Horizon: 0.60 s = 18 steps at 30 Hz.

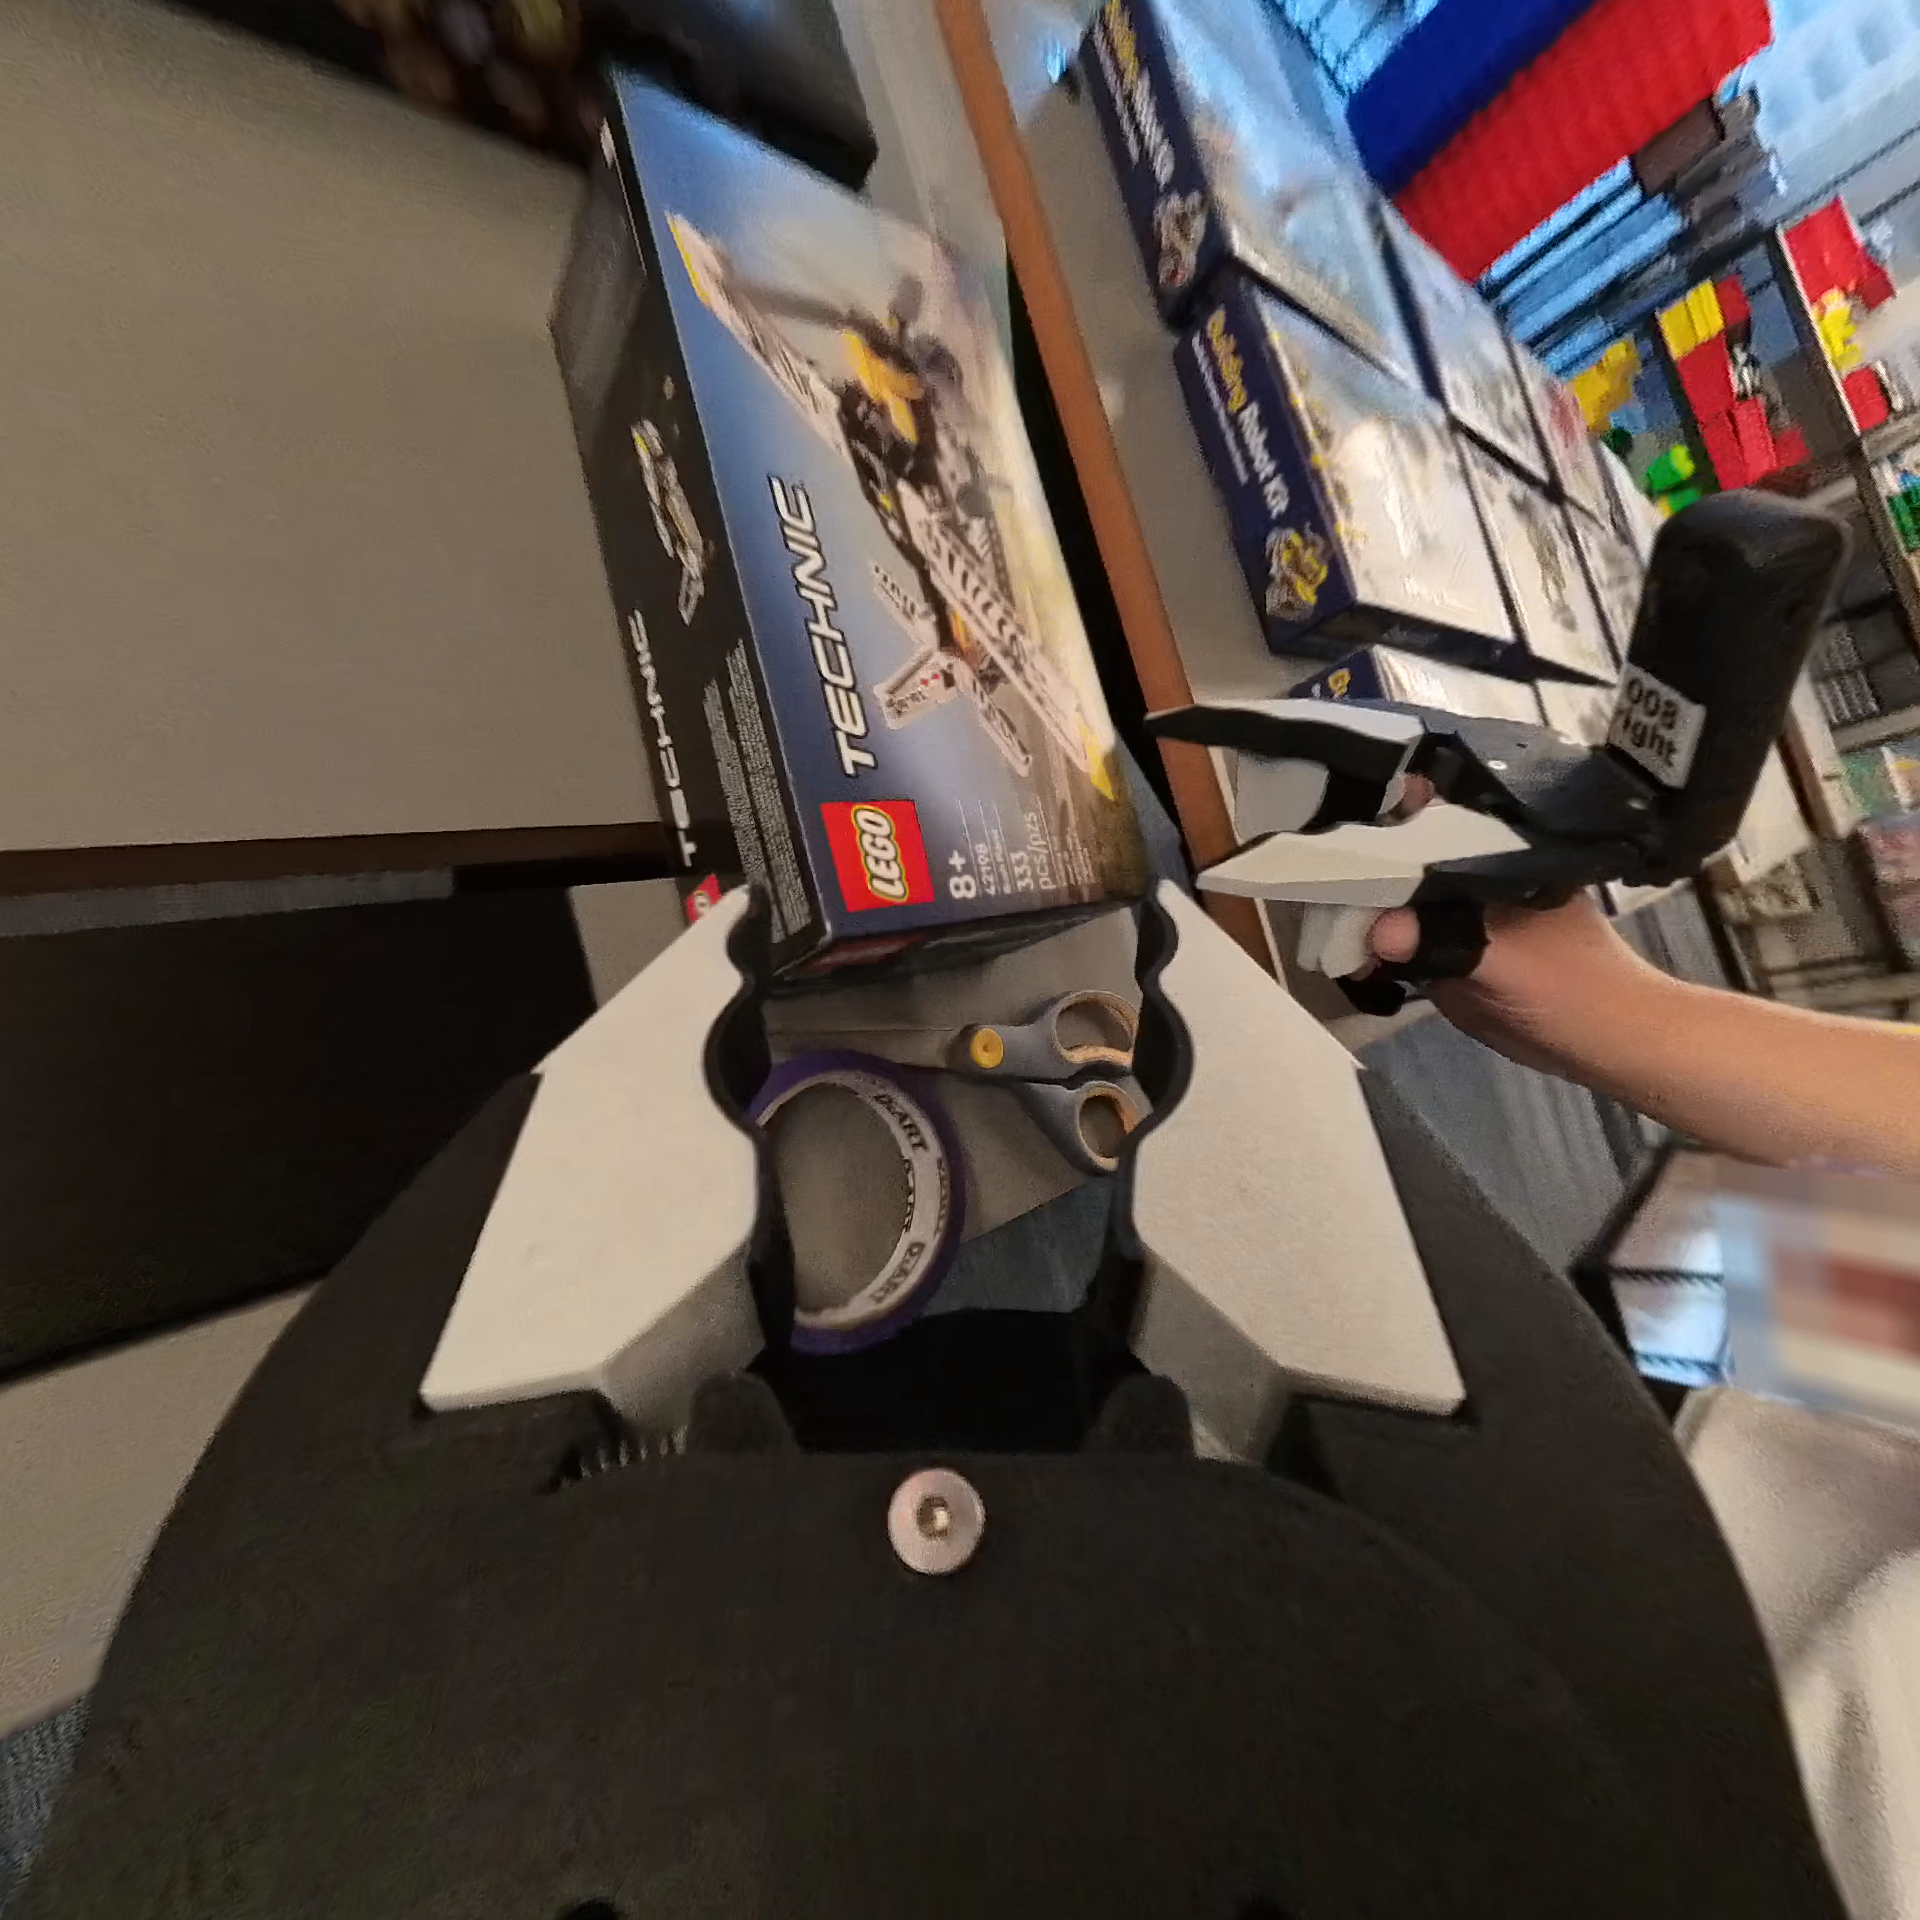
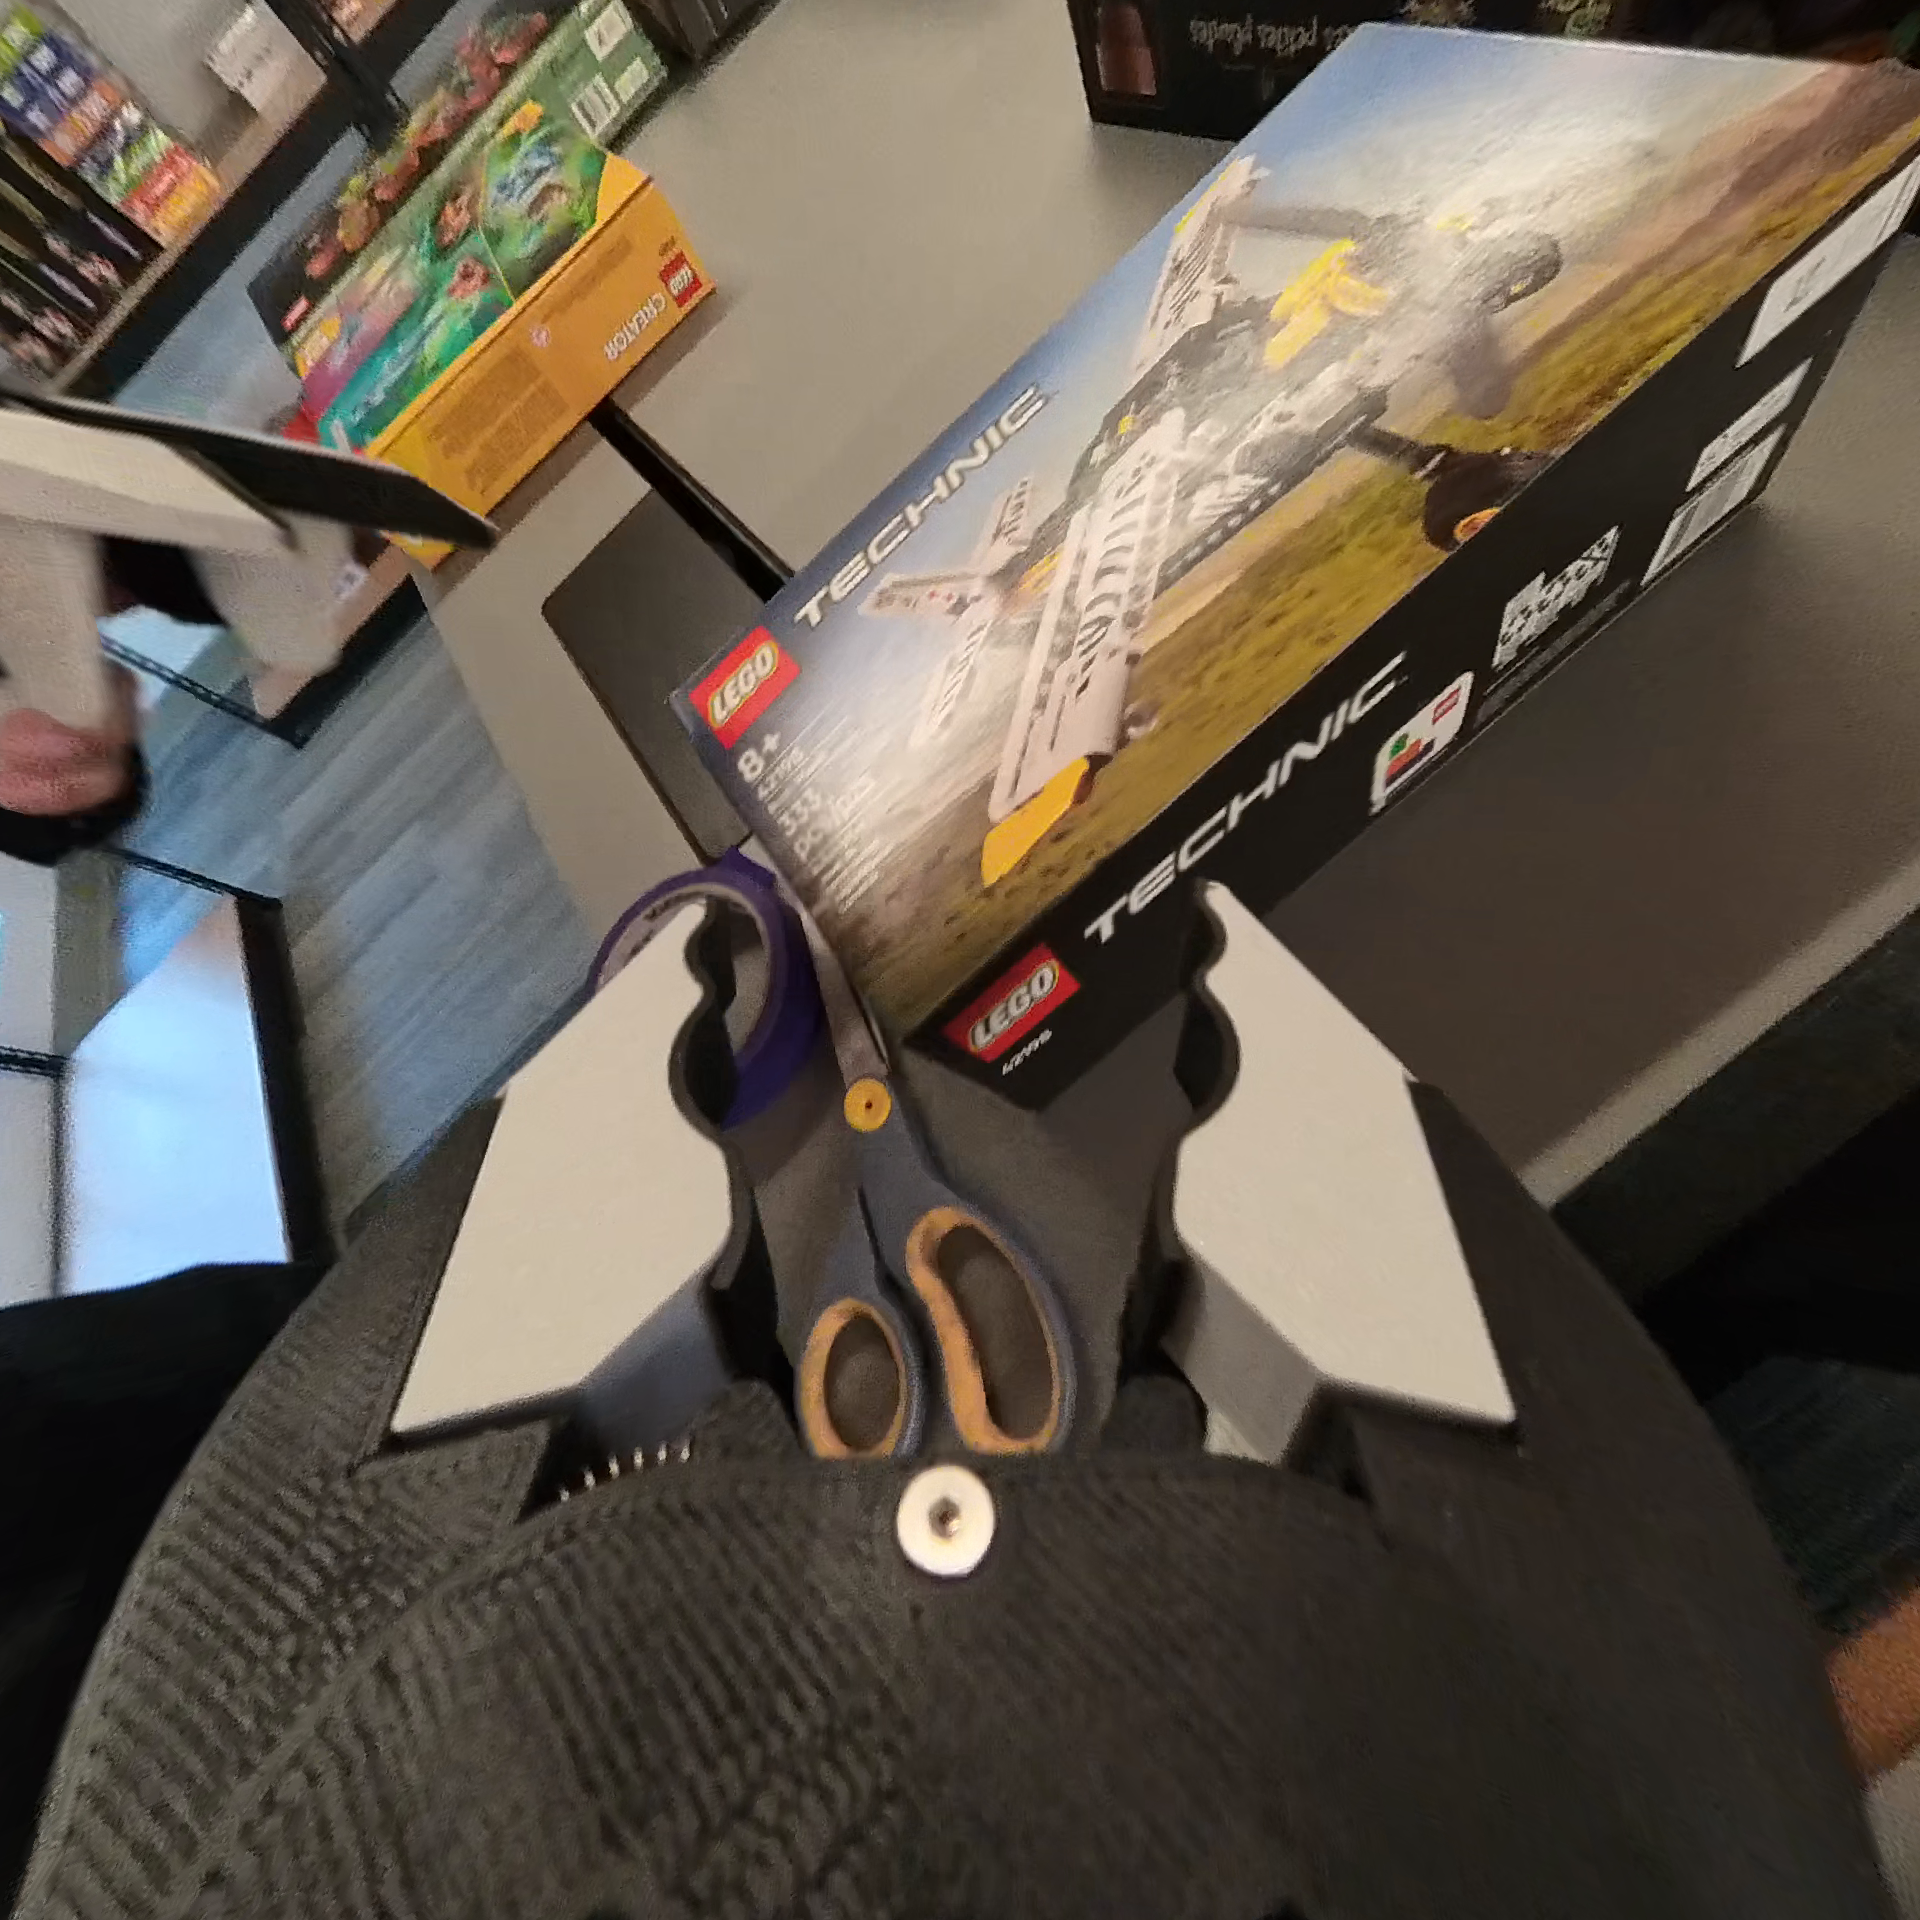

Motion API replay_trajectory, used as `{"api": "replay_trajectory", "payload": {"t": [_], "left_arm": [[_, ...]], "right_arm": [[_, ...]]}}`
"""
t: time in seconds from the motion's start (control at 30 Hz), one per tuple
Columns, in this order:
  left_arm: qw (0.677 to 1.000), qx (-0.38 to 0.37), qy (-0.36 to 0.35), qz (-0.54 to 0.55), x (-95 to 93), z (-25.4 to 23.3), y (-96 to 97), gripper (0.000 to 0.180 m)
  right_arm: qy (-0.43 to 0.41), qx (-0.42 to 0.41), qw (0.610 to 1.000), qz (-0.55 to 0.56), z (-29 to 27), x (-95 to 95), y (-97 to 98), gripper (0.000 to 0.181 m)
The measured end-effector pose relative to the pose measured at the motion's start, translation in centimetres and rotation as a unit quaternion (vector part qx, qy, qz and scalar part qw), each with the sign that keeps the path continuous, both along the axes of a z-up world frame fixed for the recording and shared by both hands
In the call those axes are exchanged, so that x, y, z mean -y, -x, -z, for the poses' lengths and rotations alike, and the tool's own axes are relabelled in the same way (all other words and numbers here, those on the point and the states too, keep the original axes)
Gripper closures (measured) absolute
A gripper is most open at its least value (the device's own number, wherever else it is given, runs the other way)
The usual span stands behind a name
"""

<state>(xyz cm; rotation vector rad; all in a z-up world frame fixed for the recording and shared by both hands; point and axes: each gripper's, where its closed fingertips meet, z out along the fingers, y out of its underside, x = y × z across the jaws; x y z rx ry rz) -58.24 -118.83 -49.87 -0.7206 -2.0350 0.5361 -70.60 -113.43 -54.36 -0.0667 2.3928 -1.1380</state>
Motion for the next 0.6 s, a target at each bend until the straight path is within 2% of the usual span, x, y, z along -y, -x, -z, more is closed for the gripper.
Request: {"api": "replay_trajectory", "payload": {"t": [0.2,0.3,0.4,0.47,0.6], "left_arm": [[0.995,0.035,-0.076,0.045,0.6,4.5,4.2,0.116],[0.994,0.049,-0.077,0.053,1.0,5.3,4.6,0.114],[0.994,0.043,-0.077,0.062,1.1,4.9,3.6,0.121],[0.996,0.027,-0.062,0.053,1.8,3.7,1.7,0.121],[0.999,-0.026,-0.027,0.025,3.5,-0.2,-6.1,0.122]], "right_arm": [[-0.004,0.033,0.999,0.013,0.4,1.3,-0.7,0.099],[-0.009,0.045,0.999,0.027,0.5,1.4,-0.8,0.102],[-0.02,0.045,0.998,0.04,0.6,1.5,-0.2,0.107],[-0.017,0.017,0.998,0.057,0.3,1.8,0.6,0.107],[0.037,-0.09,0.988,0.116,-2.7,3.1,2.5,0.107]]}}
